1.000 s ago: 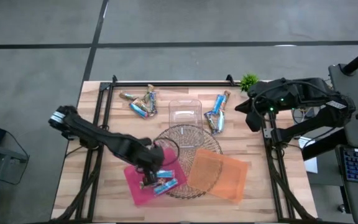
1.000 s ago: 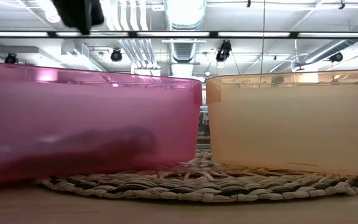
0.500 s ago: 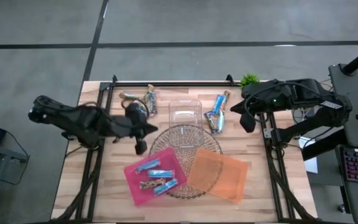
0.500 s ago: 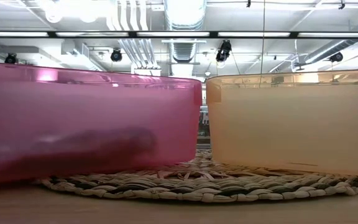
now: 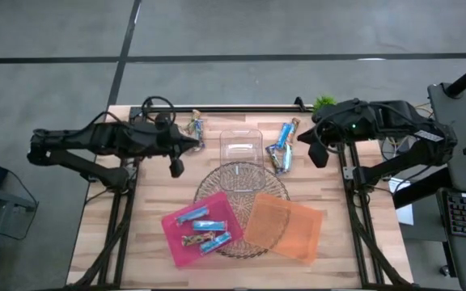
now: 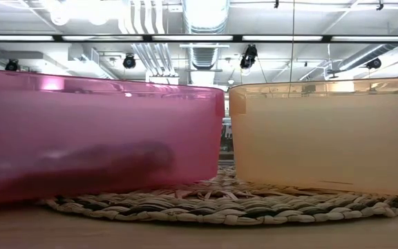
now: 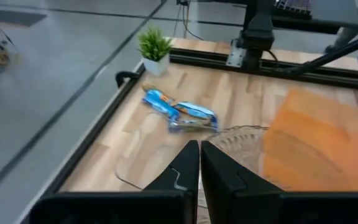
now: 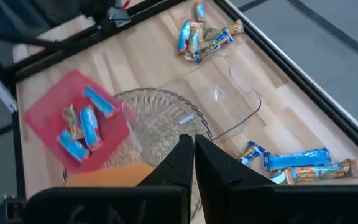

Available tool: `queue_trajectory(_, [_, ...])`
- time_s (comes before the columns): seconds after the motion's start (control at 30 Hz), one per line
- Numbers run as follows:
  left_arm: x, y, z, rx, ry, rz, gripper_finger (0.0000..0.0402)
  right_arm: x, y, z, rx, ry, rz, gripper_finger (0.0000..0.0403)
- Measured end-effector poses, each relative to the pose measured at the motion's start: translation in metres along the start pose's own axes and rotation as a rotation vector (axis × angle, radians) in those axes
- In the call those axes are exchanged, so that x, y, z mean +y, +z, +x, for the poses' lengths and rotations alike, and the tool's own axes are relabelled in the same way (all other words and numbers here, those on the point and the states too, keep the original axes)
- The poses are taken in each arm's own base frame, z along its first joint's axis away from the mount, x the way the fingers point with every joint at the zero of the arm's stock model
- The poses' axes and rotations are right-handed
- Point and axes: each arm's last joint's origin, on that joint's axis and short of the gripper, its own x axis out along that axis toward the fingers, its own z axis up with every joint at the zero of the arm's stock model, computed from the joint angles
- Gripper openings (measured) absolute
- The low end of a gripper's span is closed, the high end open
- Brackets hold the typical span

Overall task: Pick and place Granola Bars by type
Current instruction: Put the orange granola bar into the transparent bin

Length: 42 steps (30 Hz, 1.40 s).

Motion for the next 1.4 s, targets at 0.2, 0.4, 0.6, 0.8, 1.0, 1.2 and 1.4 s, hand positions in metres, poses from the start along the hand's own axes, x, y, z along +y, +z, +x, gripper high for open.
queue_trajectory(0.2, [0.011, 0.002, -0.007, -0.019, -0.018, -0.007, 0.0000, -0.007, 0.011, 0.020, 0.020, -0.030, 0.112, 0.0008])
queue_trajectory(0.4, [0.013, 0.002, -0.010, -0.025, -0.056, 0.018, 0.0000, -0.029, 0.023, 0.053, 0.085, -0.155, 0.252, 0.0008])
queue_trajectory(0.6, [0.013, 0.002, -0.011, -0.027, -0.057, 0.005, 0.0000, -0.054, 0.018, 0.077, 0.225, -0.302, 0.404, 0.0008])
queue_trajectory(0.8, [0.013, 0.002, -0.011, -0.027, -0.058, 0.001, 0.0000, -0.074, -0.003, 0.096, 0.293, -0.390, 0.515, 0.0008])
queue_trajectory(1.0, [0.013, 0.002, -0.011, -0.025, -0.070, 0.000, 0.0000, -0.089, -0.031, 0.127, 0.356, -0.427, 0.610, 0.0008])
queue_trajectory(1.2, [0.012, 0.002, -0.011, -0.025, -0.074, -0.002, 0.0000, -0.098, -0.063, 0.161, 0.383, -0.441, 0.684, 0.0009])
queue_trajectory(1.4, [0.012, 0.002, -0.011, -0.024, -0.074, -0.010, 0.0000, -0.109, -0.092, 0.181, 0.412, -0.458, 0.747, 0.0041])
